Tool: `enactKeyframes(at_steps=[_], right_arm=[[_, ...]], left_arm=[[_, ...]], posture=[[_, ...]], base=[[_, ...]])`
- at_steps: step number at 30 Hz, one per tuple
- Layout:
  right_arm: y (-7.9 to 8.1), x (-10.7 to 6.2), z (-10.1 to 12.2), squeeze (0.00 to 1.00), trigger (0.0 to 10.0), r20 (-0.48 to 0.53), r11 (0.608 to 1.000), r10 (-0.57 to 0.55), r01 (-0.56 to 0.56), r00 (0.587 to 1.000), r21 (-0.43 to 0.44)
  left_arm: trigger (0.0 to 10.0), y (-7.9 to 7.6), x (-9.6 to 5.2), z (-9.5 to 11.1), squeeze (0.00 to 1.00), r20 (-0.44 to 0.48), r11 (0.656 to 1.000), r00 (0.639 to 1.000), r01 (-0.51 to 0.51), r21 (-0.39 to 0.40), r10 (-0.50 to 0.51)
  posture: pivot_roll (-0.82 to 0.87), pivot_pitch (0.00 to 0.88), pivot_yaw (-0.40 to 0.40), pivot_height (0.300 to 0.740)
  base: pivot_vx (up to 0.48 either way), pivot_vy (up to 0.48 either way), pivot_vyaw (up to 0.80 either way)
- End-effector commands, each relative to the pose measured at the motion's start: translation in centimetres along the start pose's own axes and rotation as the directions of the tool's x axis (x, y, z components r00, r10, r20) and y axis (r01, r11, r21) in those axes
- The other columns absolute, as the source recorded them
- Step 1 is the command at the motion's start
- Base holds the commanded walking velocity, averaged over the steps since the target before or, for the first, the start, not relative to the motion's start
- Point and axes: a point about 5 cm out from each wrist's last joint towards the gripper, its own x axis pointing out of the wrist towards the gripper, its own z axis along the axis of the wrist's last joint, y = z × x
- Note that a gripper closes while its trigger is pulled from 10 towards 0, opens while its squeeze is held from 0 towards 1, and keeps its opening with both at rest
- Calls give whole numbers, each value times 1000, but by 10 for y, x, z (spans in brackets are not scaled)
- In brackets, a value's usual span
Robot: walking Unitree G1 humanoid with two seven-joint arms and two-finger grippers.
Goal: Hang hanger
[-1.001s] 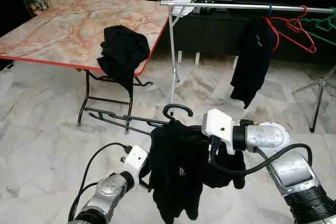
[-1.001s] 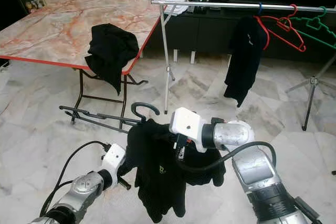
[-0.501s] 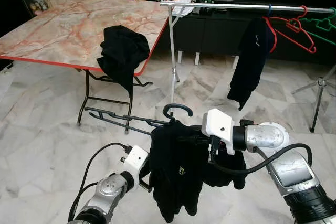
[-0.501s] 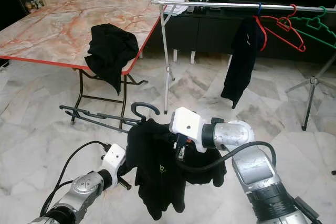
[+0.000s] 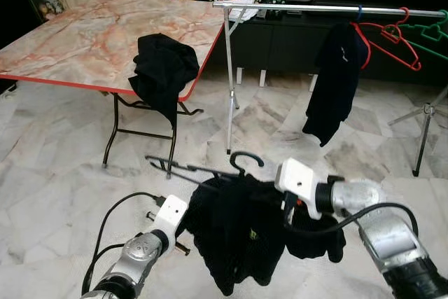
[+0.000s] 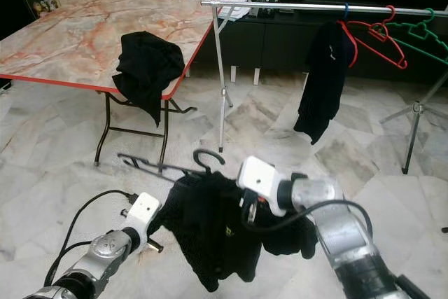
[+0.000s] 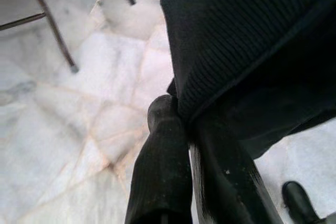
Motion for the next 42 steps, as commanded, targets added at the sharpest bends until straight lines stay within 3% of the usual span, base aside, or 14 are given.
enactKeyframes(at_steps=[1, 4, 12, 17, 25, 28, 35, 42], right_arm=[[-2, -6, -7, 0, 10000, -12, 1000, -24, 24, 1000, 3], [4, -11, -32, 0, 10000, -121, 1000, -18, 20, 993, 14], [23, -31, -63, 0, 10000, -195, 993, 93, -76, 976, 93], [22, -38, -72, 0, 10000, -226, 991, 82, -56, 971, 118], [30, -48, -88, 0, 10000, -353, 985, 164, -131, 921, 116], [24, -49, -99, 0, 10000, -453, 995, 97, -83, 886, 51], [13, -43, -99, 0, 10000, -491, 999, -23, 8, 871, -31], [15, -31, -100, 0, 10000, -465, 999, -48, 52, 884, -4]], left_arm=[[0, 5, -4, -12, 0, -63, 1000, 998, -25, 13, 26], [0, 6, -4, -13, 0, -72, 999, 997, -36, 9, 36], [0, 7, -4, -15, 0, -92, 999, 995, -45, 16, 46], [0, 7, -4, -16, 0, -98, 999, 994, -43, 18, 44], [0, 7, -5, -17, 0, -109, 999, 993, -42, 22, 44], [0, 8, -5, -16, 0, -110, 999, 993, -43, 24, 45], [0, 11, -6, -18, 0, -118, 999, 992, -32, 32, 36], [0, 9, -5, -15, 0, -115, 999, 993, 1, 40, 3]], posture=[[-40, 101, 27, 740], [-41, 101, 30, 740], [-46, 94, 32, 740], [-47, 92, 35, 740], [-49, 91, 39, 740], [-44, 99, 41, 740], [-39, 107, 40, 740], [-38, 112, 39, 740]], base=[[0, 0, 0], [0, 0, 0], [0, 0, 0], [0, 0, 0], [0, 0, 0], [0, 0, 0], [0, 0, 0], [0, 0, 0]])
